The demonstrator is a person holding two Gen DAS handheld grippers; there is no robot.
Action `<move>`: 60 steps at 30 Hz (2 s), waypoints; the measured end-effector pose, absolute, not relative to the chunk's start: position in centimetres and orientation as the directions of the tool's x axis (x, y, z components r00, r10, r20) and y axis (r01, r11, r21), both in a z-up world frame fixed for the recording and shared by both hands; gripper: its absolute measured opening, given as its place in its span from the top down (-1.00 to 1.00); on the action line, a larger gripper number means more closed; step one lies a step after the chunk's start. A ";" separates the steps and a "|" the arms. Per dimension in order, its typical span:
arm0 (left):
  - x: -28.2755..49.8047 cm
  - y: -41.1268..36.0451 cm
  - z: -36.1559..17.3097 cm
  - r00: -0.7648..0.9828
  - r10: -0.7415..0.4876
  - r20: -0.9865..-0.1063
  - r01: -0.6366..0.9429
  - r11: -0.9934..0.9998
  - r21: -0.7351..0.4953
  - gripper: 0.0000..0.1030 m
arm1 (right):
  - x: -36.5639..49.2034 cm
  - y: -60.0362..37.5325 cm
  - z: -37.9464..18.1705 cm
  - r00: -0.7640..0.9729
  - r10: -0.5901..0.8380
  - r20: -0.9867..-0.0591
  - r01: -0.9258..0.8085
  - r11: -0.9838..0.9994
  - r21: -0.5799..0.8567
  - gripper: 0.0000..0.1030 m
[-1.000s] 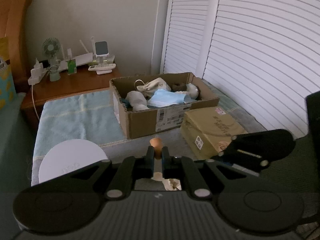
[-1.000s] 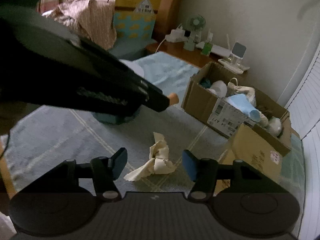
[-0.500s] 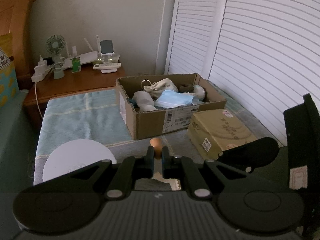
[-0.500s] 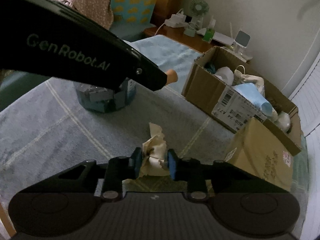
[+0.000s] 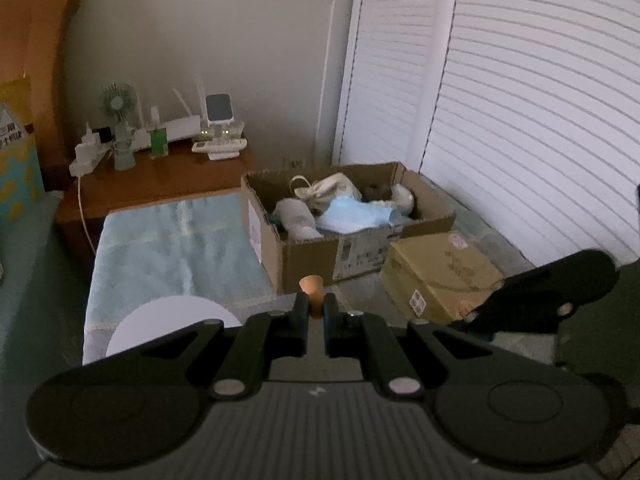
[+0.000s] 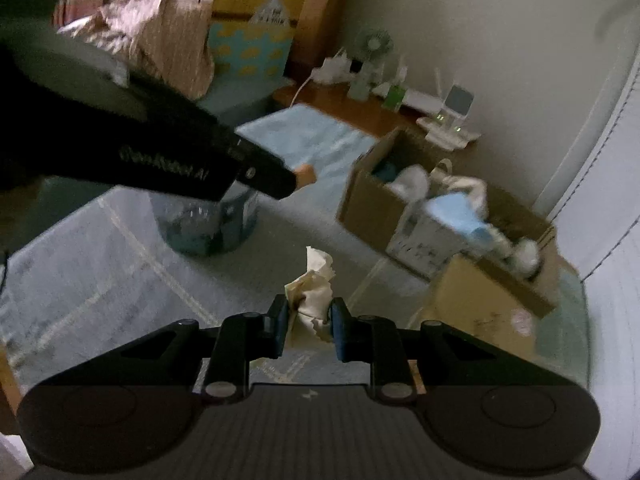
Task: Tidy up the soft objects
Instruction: 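Carry the beige cloth into the box and open the right gripper while the left carries the orange object, then lower the orange object into the box and open the left gripper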
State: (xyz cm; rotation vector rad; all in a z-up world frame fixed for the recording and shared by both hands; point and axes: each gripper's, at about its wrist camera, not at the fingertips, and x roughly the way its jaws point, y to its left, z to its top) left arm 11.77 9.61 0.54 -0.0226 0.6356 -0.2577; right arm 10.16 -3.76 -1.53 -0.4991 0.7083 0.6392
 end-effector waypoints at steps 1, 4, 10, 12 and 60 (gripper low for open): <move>11.9 9.6 0.7 0.777 -0.244 -0.581 0.229 0.968 -0.101 0.90 | 10.2 -4.1 -0.9 0.597 0.363 -0.715 -0.676 0.708 -0.204 0.49; 12.1 9.5 1.1 0.784 -0.247 -0.569 0.231 0.968 -0.101 0.90 | 10.9 -5.2 0.9 0.632 0.364 -0.684 -0.651 0.729 -0.213 0.49; 12.7 8.8 1.3 0.785 -0.260 -0.562 0.247 0.964 -0.100 0.90 | 14.8 -7.5 3.4 0.708 0.315 -0.632 -0.570 0.783 -0.249 0.48; 12.9 8.5 1.3 0.784 -0.264 -0.561 0.252 0.962 -0.100 0.90 | 16.7 -8.2 3.8 0.726 0.294 -0.621 -0.544 0.799 -0.258 0.48; 18.7 3.8 4.3 0.841 -0.142 -0.521 0.185 0.982 0.031 -0.99 | 14.4 -15.4 4.2 0.764 0.204 -0.612 -0.292 0.955 -0.047 -1.00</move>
